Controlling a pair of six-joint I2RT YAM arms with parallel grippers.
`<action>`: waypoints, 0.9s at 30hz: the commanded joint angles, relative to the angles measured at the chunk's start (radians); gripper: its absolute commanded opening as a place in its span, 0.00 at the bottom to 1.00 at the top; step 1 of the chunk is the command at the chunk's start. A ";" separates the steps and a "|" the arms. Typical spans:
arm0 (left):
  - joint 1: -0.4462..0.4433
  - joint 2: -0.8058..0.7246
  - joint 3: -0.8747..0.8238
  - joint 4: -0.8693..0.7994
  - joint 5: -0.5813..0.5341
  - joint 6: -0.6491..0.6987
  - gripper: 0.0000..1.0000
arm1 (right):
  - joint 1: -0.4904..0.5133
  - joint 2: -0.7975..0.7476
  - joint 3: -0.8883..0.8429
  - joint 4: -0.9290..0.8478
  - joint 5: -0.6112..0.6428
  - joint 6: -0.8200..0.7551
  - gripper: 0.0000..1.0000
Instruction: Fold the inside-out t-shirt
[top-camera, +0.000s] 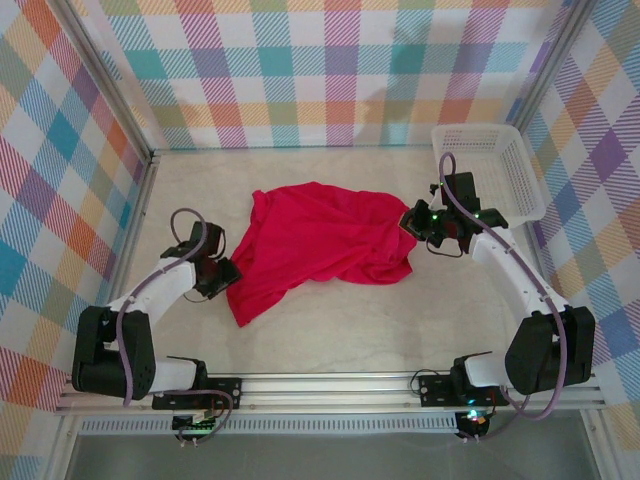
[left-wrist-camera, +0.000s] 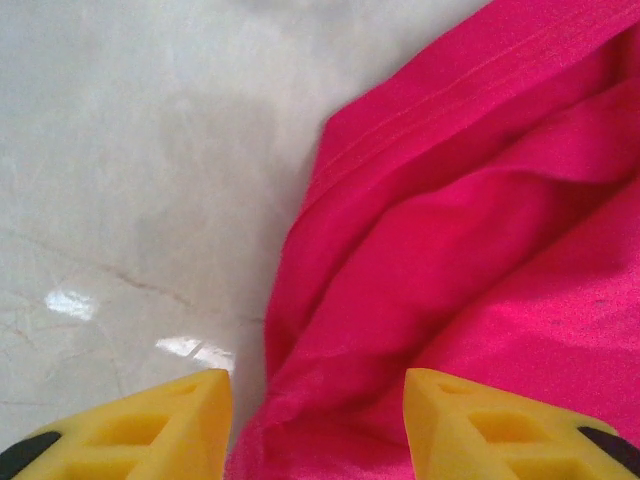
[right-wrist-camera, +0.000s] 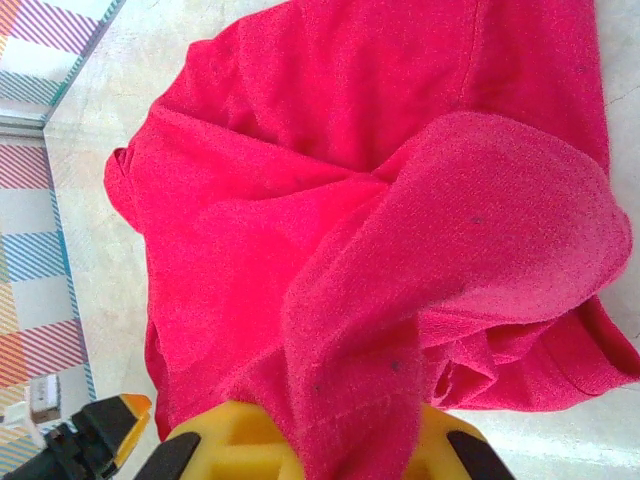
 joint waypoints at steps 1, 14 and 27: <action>-0.003 0.011 -0.029 0.050 0.029 -0.003 0.46 | 0.004 -0.002 0.027 -0.003 -0.019 -0.003 0.00; -0.002 0.070 0.036 0.089 0.031 -0.036 0.00 | 0.004 0.000 0.042 -0.010 -0.026 0.003 0.00; 0.155 -0.164 0.777 -0.145 -0.087 -0.020 0.00 | 0.001 -0.049 0.539 -0.221 0.071 -0.065 0.00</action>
